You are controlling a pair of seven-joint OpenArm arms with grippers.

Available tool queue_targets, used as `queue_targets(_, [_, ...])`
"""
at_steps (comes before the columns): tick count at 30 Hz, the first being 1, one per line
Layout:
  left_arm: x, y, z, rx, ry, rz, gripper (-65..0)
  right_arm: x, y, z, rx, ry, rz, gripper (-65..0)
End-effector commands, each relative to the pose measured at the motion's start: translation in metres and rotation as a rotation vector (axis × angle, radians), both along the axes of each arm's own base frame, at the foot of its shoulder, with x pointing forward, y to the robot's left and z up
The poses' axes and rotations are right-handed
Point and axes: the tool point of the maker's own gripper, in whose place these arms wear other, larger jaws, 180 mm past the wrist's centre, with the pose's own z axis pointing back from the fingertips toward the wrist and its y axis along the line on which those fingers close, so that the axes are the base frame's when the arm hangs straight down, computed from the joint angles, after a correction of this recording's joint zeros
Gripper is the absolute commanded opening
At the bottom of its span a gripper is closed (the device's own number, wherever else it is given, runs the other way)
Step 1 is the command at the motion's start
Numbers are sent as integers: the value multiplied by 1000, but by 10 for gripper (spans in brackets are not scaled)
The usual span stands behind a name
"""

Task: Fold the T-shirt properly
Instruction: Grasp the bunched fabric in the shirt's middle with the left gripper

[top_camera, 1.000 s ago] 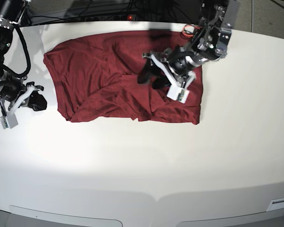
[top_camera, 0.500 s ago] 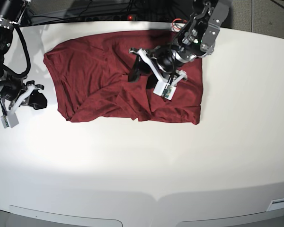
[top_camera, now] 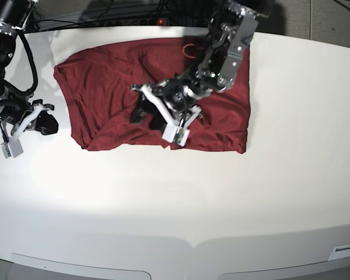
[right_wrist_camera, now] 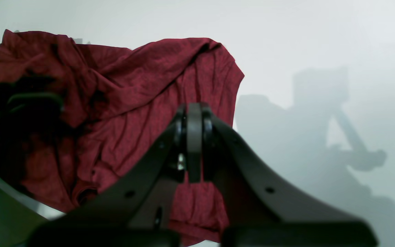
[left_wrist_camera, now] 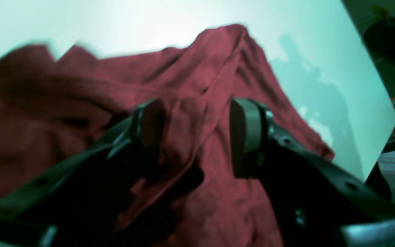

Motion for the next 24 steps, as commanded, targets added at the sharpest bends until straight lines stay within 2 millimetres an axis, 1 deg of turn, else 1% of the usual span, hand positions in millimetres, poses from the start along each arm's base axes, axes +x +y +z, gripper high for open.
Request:
queue_targets(1, [11, -6, 16, -35, -43, 3, -343, 8, -4, 16, -9, -52, 5, -650])
queue_targets(4, [25, -6, 18, -33, -67, 9, -343, 8, -4, 15, -10, -52, 5, -650])
queue_targets(7, [36, -8, 31, -45, -112, -4, -343, 9, -4, 16, -8, -57, 5, -650])
queue_targets(11, [39, -18, 57, -68, -186, -90, -343, 9, -4, 17, -8, -59, 4, -650])
queue_targets(15, [36, -15, 70, -24, -198, -131, -343, 9, -4, 16, -8, -59, 4, -650])
queue_targets(17, [36, -7, 71, 7, -205, -140, -343, 9, -3, 16, -7, -59, 4, -650])
queue_targets(19, [41, 10, 67, 54, -198, -112, -343, 9, -4, 16, -8, -58, 4, -650])
queue_targets(22, [50, 45, 49, 145, -154, -24, -343, 9, -3, 16, -8, -57, 4, -650])
queue_targets(24, [51, 67, 34, 201, -117, 15, -343, 8, -4, 16, -8, -56, 4, -650])
